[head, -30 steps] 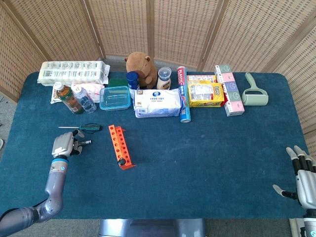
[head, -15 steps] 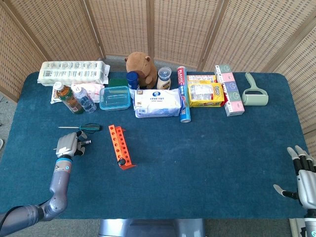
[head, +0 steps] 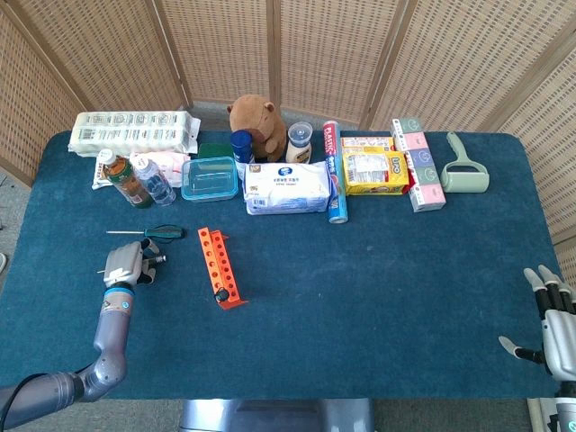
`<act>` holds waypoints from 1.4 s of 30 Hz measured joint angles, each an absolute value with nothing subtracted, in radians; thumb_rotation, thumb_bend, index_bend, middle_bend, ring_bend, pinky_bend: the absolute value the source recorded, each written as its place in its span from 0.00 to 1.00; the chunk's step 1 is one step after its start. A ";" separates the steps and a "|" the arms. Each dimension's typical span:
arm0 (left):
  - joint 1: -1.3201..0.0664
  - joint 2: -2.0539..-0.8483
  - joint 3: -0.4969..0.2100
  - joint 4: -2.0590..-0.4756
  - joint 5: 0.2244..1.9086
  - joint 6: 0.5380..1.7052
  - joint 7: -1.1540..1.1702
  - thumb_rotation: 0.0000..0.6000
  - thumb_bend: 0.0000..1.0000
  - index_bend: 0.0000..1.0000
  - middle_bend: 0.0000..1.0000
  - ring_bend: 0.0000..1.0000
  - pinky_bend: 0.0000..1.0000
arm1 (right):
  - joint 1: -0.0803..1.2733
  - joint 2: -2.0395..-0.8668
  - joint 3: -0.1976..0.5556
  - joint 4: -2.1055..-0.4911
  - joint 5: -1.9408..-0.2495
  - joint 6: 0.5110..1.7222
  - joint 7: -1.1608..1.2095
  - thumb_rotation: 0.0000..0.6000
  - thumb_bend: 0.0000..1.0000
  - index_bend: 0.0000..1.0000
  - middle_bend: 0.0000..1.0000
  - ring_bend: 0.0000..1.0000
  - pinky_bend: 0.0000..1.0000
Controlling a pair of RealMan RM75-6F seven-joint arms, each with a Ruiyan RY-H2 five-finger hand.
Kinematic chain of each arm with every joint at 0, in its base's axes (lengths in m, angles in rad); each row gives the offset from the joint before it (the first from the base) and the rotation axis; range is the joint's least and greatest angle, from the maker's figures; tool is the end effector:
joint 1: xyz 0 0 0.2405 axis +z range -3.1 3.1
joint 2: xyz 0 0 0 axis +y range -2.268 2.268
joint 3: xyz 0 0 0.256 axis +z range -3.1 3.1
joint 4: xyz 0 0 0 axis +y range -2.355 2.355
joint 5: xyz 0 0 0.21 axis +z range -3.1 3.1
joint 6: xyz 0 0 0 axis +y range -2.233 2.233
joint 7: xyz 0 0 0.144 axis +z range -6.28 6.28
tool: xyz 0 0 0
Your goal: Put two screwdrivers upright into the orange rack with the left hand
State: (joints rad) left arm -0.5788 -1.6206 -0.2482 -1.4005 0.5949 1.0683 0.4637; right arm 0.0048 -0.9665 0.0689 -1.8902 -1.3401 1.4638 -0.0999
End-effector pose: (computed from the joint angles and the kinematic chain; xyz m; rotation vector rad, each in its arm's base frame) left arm -0.2579 0.3260 -0.0118 -1.2940 -1.3613 -0.6140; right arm -0.2989 -0.1559 0.1872 1.2234 -1.0446 0.7839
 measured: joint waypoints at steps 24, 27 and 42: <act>-0.583 -1.629 -0.245 -1.423 0.583 1.099 0.487 1.00 0.55 0.44 0.84 0.87 0.95 | 0.004 -0.963 0.068 -1.891 -1.342 1.463 -0.093 1.00 0.00 0.02 0.00 0.00 0.03; -0.582 -1.626 -0.245 -1.431 0.584 1.102 0.489 1.00 0.55 0.44 0.84 0.87 0.95 | 0.004 -0.963 0.068 -1.891 -1.343 1.463 -0.092 1.00 0.00 0.02 0.00 0.00 0.03; -0.587 -1.629 -0.238 -1.425 0.571 1.102 0.511 1.00 0.55 0.44 0.84 0.87 0.95 | 0.004 -0.961 0.069 -1.893 -1.341 1.463 -0.088 1.00 0.00 0.02 0.00 0.00 0.04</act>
State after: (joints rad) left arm -0.5873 -1.6287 -0.2382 -1.4253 0.5714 1.1017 0.5109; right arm 0.0038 -0.9607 0.0690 -1.8928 -1.3410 1.4629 -0.0884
